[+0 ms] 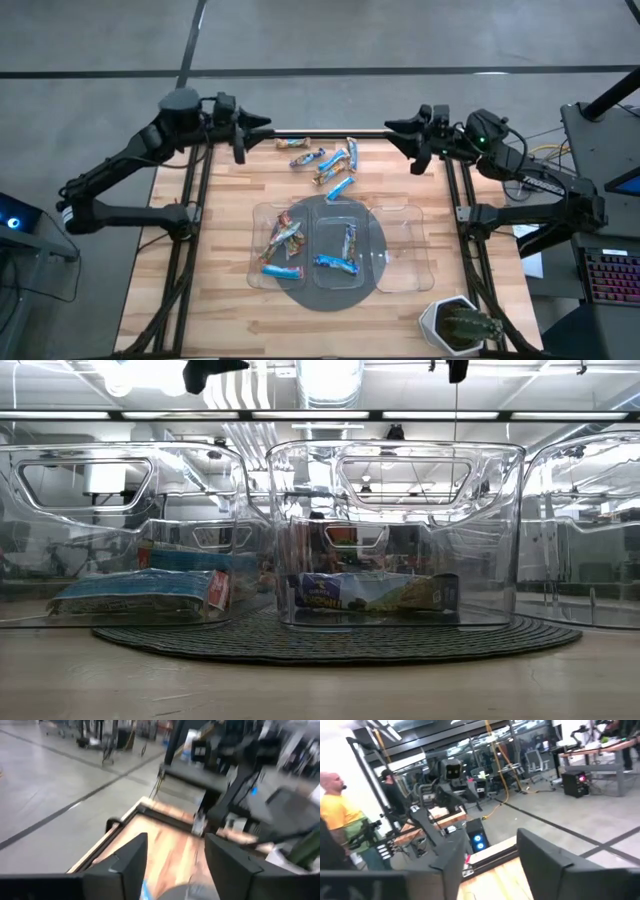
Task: Pick and place Granola Bars by type
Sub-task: Put the blue granola bar into the middle transparent bin
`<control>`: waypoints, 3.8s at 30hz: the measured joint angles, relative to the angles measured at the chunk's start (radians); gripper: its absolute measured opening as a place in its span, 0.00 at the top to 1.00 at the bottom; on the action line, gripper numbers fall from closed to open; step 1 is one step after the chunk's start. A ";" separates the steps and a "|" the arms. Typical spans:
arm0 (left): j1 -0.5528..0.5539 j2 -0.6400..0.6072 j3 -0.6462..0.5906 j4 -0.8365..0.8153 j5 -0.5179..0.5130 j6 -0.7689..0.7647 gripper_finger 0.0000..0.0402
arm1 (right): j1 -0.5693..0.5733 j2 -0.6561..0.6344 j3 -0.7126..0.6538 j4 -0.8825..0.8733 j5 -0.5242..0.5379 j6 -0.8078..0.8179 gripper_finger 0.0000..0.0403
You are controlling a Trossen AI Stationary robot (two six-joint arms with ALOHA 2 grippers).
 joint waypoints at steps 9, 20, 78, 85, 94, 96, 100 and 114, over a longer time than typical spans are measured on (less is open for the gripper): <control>0.037 0.264 0.337 -0.391 -0.022 0.200 0.52 | 0.000 0.010 0.034 -0.013 0.007 -0.008 0.41; 0.056 0.613 0.511 -0.539 -0.232 0.379 0.52 | 0.000 0.019 0.063 -0.094 0.007 -0.024 0.40; 0.079 1.187 0.492 -0.548 -0.272 0.291 0.66 | 0.000 0.020 0.044 -0.159 0.007 -0.025 0.42; 0.079 1.187 0.491 -0.549 -0.273 0.291 0.90 | 0.000 0.020 0.044 -0.158 0.007 -0.025 0.42; 0.079 1.181 0.508 -0.599 -0.282 0.286 0.92 | 0.000 0.020 0.044 -0.158 0.007 -0.025 0.42; 0.079 1.172 0.531 -0.629 -0.289 0.296 0.92 | 0.000 0.020 0.044 -0.158 0.007 -0.025 0.42; 0.079 1.134 0.578 -0.685 -0.289 0.313 0.93 | 0.000 0.020 0.044 -0.157 0.007 -0.028 0.43; 0.013 0.906 0.842 -0.908 -0.134 0.354 0.93 | 0.000 0.020 0.044 -0.156 0.008 -0.053 0.43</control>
